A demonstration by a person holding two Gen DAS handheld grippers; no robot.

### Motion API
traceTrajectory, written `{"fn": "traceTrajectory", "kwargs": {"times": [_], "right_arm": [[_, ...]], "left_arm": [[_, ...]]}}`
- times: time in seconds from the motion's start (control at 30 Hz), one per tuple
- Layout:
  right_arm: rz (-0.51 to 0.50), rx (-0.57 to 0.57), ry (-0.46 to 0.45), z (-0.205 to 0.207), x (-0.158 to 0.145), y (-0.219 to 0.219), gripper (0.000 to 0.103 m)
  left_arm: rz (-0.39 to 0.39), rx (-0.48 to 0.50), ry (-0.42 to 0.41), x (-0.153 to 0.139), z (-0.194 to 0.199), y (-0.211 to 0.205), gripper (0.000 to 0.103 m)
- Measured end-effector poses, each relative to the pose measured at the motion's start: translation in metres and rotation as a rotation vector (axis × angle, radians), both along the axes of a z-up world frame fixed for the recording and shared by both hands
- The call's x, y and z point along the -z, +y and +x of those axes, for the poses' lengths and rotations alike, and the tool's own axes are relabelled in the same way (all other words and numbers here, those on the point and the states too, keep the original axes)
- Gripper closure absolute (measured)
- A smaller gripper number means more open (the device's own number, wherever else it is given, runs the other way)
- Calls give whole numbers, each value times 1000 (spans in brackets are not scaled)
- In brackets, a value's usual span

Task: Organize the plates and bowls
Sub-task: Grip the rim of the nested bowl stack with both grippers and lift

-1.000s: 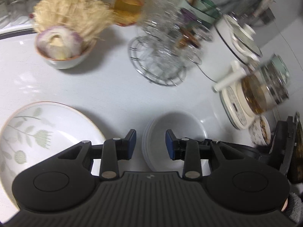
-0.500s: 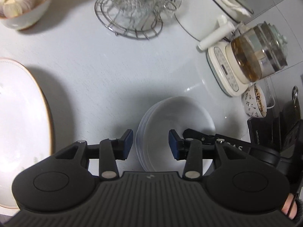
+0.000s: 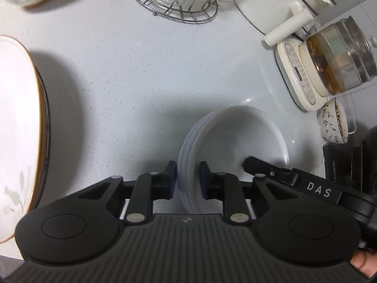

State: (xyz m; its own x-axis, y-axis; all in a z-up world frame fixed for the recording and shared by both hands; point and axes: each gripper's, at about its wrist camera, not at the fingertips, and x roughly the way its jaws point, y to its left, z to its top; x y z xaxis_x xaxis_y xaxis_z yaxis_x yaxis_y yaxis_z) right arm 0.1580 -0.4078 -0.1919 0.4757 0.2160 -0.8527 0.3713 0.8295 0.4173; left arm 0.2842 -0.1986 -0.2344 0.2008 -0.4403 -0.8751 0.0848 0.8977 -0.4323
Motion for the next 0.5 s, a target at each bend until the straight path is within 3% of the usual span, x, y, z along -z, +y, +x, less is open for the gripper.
{"fn": "traceTrajectory", "kwargs": {"times": [0.5], "right_arm": [[-7, -35, -48, -16, -15, 0, 84]], "left_arm": [[-8, -12, -34, -21, -20, 2, 84]]}}
